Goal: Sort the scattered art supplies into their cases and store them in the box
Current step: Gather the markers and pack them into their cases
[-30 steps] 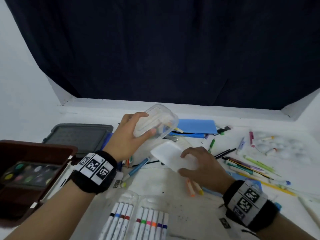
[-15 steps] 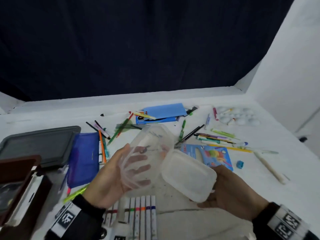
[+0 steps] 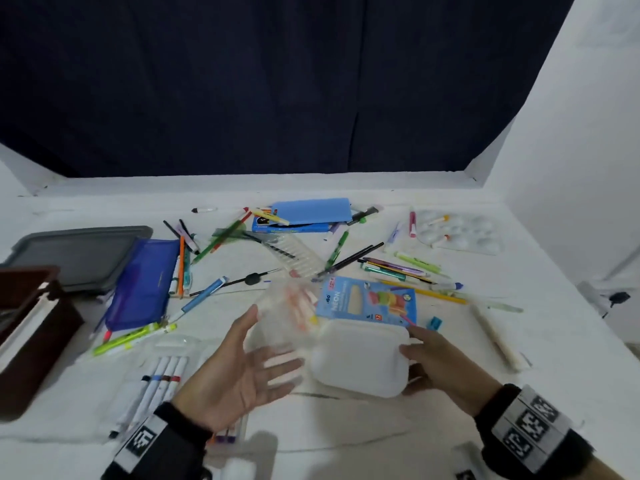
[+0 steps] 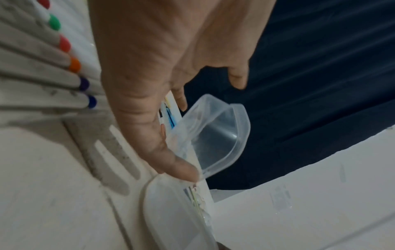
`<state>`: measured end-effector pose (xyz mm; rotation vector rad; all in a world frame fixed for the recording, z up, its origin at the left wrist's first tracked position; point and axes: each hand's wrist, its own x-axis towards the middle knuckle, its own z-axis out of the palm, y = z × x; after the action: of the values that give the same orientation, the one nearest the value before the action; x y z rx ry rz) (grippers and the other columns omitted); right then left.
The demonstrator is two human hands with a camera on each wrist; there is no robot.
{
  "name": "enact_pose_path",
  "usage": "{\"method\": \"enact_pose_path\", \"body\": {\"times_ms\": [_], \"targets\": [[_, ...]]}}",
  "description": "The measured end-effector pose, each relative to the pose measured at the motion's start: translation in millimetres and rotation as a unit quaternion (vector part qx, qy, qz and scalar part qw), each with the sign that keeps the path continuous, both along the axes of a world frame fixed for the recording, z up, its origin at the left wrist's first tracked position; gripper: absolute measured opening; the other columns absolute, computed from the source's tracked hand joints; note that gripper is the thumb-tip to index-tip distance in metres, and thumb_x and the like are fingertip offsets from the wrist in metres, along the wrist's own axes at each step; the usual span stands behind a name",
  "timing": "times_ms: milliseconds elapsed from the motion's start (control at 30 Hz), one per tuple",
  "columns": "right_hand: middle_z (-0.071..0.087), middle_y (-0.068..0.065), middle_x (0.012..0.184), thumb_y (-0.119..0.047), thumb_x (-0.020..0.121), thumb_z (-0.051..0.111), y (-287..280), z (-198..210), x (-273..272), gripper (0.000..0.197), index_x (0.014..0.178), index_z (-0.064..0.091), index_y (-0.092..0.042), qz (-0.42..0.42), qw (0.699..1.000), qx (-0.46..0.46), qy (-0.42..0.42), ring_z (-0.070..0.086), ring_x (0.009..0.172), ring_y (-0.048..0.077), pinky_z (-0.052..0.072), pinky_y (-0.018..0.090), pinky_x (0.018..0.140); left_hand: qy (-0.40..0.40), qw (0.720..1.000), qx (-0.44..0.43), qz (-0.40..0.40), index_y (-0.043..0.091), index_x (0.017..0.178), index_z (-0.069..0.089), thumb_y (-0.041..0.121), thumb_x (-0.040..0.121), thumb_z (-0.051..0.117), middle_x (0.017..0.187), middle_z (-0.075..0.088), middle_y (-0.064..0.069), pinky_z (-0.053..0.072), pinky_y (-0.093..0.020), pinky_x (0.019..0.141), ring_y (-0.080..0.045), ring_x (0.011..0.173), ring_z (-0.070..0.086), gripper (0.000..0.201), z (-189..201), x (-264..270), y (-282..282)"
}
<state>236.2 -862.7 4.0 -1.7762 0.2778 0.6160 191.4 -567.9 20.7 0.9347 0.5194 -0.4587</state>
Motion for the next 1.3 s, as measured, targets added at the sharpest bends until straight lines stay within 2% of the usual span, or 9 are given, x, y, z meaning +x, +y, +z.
{"method": "enact_pose_path", "body": {"times_ms": [167,367,533,667,800,933,1100,1200,1300], "targets": [[0.073,0.012,0.09,-0.005,0.099,0.048,-20,2,9,0.023,0.105,0.062,-0.023,0.086,0.995,-0.045,-0.037,0.07,0.07,0.027,0.062,0.047,0.068,0.025,0.994,0.091,0.057,0.014,0.13,0.058,0.06,0.075,0.072,0.13,0.06,-0.019,0.058,-0.053,0.088,-0.034,0.107,0.07,0.073,-10,3,-27],[0.071,0.009,0.093,-0.011,0.096,0.05,-30,-5,19,0.022,0.105,0.061,-0.028,0.148,0.981,-0.099,-0.079,0.072,0.075,0.029,0.061,0.046,0.069,0.008,0.974,0.095,0.205,0.011,0.101,0.059,0.025,0.094,0.059,0.114,0.056,-0.023,0.048,-0.058,0.099,-0.042,0.107,0.062,0.016,-14,9,-34],[0.062,0.011,0.107,-0.007,0.097,0.053,-34,-14,34,0.024,0.113,0.053,-0.024,0.156,0.981,-0.098,-0.066,0.073,0.074,0.027,0.06,0.036,0.058,-0.039,0.963,0.118,0.24,0.015,0.115,0.056,0.025,0.097,0.056,0.109,0.063,-0.028,0.047,-0.063,0.099,-0.046,0.096,0.066,0.02,-7,1,-35],[0.062,0.012,0.106,-0.003,0.096,0.053,-29,-12,48,0.028,0.115,0.054,-0.023,0.175,0.976,-0.116,-0.063,0.074,0.074,0.027,0.061,0.037,0.06,-0.084,0.97,0.118,0.197,0.029,0.127,0.059,0.02,0.098,0.05,0.103,0.069,-0.029,0.051,-0.061,0.092,-0.048,0.087,0.07,0.032,2,-11,-40],[0.065,0.006,0.102,-0.009,0.094,0.054,-22,-13,68,0.035,0.124,0.054,-0.026,0.204,0.962,-0.149,-0.104,0.072,0.086,0.028,0.061,0.045,0.077,-0.066,0.984,0.113,0.124,0.029,0.133,0.057,0.017,0.096,0.051,0.102,0.065,-0.03,0.06,-0.051,0.082,-0.05,0.098,0.063,0.039,-9,-18,-54],[0.065,0.01,0.104,-0.002,0.098,0.052,-17,-3,73,0.047,0.141,0.05,-0.022,0.207,0.969,-0.104,-0.083,0.075,0.075,0.024,0.062,0.035,0.065,-0.05,0.987,0.133,0.07,0.029,0.128,0.057,0.011,0.097,0.052,0.1,0.064,-0.028,0.06,-0.048,0.084,-0.052,0.1,0.065,0.036,-15,-14,-69],[0.065,0.004,0.106,-0.009,0.1,0.039,-23,-4,58,0.046,0.143,0.047,-0.024,0.199,0.962,-0.139,-0.124,0.072,0.075,0.02,0.062,0.034,0.064,-0.078,0.943,0.321,-0.045,0.026,0.113,0.068,0.015,0.101,0.052,0.092,0.07,-0.013,0.049,-0.034,0.068,-0.025,0.075,0.064,0.023,-16,-14,-76],[0.066,0.009,0.106,-0.014,0.103,0.034,-26,-5,47,0.04,0.138,0.051,-0.02,0.214,0.947,-0.173,-0.166,0.069,0.079,0.023,0.06,0.031,0.059,-0.096,0.925,0.36,-0.071,0.022,0.108,0.068,0.014,0.105,0.045,0.095,0.071,-0.013,0.05,-0.028,0.062,-0.021,0.074,0.066,0.025,-13,-14,-76],[0.061,0.007,0.114,-0.019,0.106,0.031,-25,-4,44,0.035,0.136,0.049,-0.019,0.21,0.948,-0.174,-0.164,0.068,0.087,0.022,0.062,0.04,0.068,-0.123,0.9,0.406,-0.1,0.014,0.107,0.068,0.013,0.105,0.044,0.09,0.066,-0.001,0.05,-0.02,0.06,-0.011,0.072,0.064,0.024,-17,-8,-73]]}}
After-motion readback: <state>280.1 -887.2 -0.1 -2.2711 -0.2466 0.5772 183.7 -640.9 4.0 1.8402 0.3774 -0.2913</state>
